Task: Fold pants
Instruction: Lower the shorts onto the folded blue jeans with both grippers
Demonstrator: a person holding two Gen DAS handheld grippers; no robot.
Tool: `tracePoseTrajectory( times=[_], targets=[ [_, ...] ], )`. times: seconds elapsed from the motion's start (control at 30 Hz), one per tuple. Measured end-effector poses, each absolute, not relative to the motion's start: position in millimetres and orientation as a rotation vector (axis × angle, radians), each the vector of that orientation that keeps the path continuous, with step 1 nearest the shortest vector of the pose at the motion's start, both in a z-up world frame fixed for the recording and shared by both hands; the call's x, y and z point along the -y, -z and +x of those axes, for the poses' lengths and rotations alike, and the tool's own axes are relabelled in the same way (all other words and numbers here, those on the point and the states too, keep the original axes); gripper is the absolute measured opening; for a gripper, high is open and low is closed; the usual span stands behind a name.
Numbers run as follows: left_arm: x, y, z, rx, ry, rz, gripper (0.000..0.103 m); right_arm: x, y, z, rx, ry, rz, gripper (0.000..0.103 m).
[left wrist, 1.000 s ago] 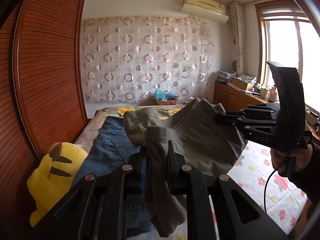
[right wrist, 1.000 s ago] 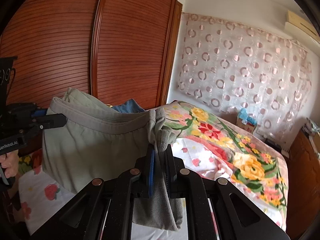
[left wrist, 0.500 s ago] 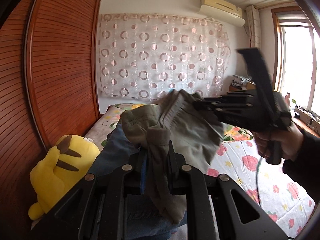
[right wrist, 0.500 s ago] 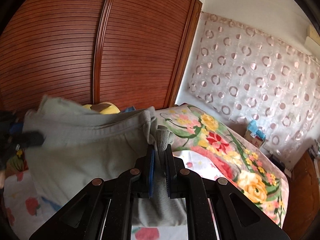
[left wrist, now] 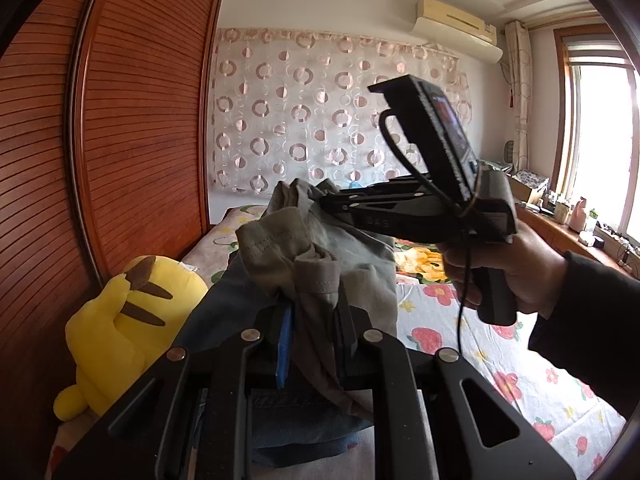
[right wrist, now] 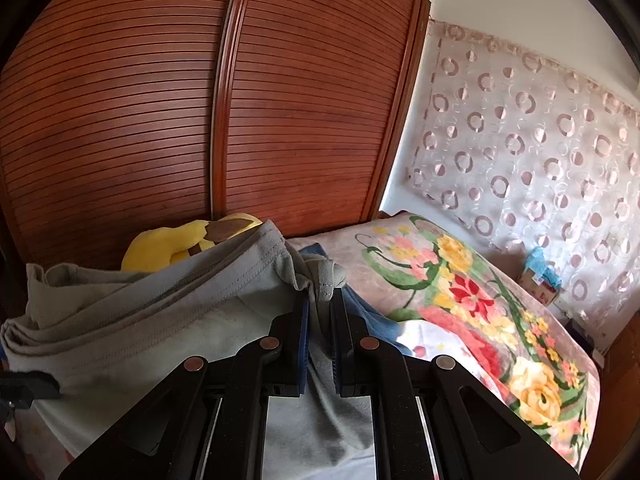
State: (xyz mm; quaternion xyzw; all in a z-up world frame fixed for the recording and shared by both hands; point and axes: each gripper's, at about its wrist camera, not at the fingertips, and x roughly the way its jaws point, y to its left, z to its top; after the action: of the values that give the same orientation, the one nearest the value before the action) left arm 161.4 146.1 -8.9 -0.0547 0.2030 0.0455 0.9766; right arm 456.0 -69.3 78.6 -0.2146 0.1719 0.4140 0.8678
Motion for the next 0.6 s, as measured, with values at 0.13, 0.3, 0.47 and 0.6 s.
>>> tracePoseTrajectory(
  times=[0.13,0.3,0.47,0.6],
  targets=[
    [-148.1,13.3,157.5,-0.411,-0.123,-0.118,0.020,66.9,-78.6,463.3,-0.372,-0.876,-0.429,0.009],
    [-151.9,21.1,156.3,-0.433,-0.151,-0.128,0.021,64.0,-74.7,468.3,-0.402,-0.867,-0.423,0.017],
    [-155.5,30.1,156.3,-0.462,-0.182,-0.147,0.029,72.3,-77.2,468.4,-0.404,-0.841,-0.412,0.026],
    [-158.0,26.6,152.7,-0.447,-0.186,-0.151,0.041,86.9,-78.3,466.0,-0.423,-0.846,-0.396,0.032]
  ],
)
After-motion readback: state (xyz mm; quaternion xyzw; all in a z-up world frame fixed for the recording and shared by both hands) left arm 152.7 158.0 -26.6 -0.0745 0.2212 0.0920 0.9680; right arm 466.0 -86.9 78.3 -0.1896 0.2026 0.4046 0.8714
